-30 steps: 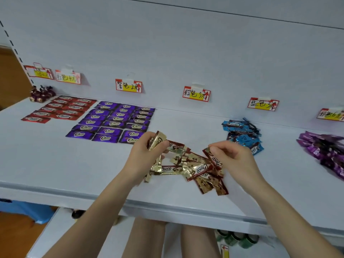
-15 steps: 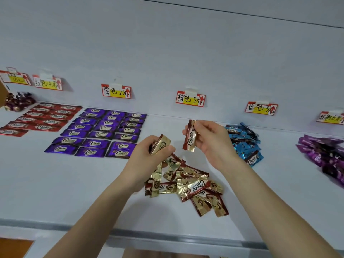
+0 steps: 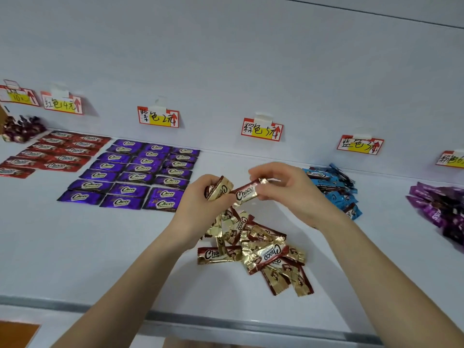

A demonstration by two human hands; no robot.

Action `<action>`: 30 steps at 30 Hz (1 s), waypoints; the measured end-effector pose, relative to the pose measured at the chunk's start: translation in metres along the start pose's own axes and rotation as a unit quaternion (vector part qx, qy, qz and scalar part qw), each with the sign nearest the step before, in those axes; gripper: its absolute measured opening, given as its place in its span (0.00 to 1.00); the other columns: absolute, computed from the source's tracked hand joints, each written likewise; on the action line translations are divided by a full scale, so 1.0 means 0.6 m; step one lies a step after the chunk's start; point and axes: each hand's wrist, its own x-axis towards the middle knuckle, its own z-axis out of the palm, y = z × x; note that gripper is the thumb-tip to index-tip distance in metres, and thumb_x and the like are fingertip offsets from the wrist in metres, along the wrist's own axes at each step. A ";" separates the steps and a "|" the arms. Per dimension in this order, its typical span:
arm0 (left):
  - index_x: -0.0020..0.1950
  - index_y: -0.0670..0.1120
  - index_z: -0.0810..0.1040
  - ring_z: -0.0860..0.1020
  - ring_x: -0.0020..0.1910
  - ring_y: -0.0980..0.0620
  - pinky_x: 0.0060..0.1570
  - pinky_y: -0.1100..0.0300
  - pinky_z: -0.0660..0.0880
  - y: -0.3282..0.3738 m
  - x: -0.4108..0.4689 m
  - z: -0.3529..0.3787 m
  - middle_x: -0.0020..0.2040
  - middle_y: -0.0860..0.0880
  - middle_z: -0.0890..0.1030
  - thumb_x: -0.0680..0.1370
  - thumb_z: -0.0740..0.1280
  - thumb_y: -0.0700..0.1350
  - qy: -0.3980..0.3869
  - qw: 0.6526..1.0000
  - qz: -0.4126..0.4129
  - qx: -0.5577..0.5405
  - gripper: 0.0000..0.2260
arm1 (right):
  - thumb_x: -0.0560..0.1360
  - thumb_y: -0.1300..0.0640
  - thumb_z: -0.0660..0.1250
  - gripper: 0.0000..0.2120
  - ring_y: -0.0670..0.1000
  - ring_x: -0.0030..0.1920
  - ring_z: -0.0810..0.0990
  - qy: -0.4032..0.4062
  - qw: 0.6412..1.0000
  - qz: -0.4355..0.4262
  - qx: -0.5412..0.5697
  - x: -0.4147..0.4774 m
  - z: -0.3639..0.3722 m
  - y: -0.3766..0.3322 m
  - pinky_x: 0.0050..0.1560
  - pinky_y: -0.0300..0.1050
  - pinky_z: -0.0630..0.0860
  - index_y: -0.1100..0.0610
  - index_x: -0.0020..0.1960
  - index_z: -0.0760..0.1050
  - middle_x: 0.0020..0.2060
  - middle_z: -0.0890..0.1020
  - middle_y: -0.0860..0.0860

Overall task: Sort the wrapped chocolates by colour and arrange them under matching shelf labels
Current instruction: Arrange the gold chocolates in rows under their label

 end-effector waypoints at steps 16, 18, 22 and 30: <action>0.47 0.45 0.79 0.82 0.40 0.48 0.38 0.56 0.77 -0.025 0.006 -0.017 0.43 0.47 0.84 0.74 0.70 0.43 0.058 0.980 -0.106 -0.159 0.04 | 0.74 0.65 0.65 0.11 0.54 0.56 0.76 0.112 0.960 -0.001 -0.255 0.219 0.044 0.088 0.52 0.31 0.65 0.64 0.56 0.77 0.54 0.80 0.57; 0.48 0.44 0.78 0.82 0.44 0.44 0.46 0.49 0.77 -0.028 0.005 -0.016 0.42 0.47 0.84 0.74 0.69 0.43 0.057 0.982 -0.100 -0.151 0.04 | 0.76 0.65 0.63 0.12 0.54 0.56 0.75 0.103 0.952 -0.008 -0.287 0.233 0.048 0.096 0.48 0.28 0.61 0.64 0.58 0.76 0.56 0.79 0.57; 0.48 0.44 0.78 0.82 0.45 0.44 0.47 0.48 0.77 -0.031 0.007 -0.018 0.41 0.48 0.85 0.75 0.69 0.43 0.069 0.980 -0.098 -0.161 0.04 | 0.77 0.61 0.61 0.12 0.56 0.56 0.73 0.066 0.920 -0.052 -0.384 0.235 0.048 0.108 0.51 0.37 0.65 0.63 0.59 0.75 0.55 0.78 0.58; 0.47 0.44 0.78 0.82 0.37 0.50 0.34 0.59 0.76 -0.033 0.003 -0.025 0.40 0.48 0.85 0.76 0.67 0.42 0.083 0.974 -0.101 -0.186 0.02 | 0.79 0.54 0.54 0.16 0.52 0.60 0.69 0.001 0.884 -0.084 -0.461 0.220 0.056 0.129 0.55 0.42 0.65 0.56 0.62 0.73 0.60 0.75 0.52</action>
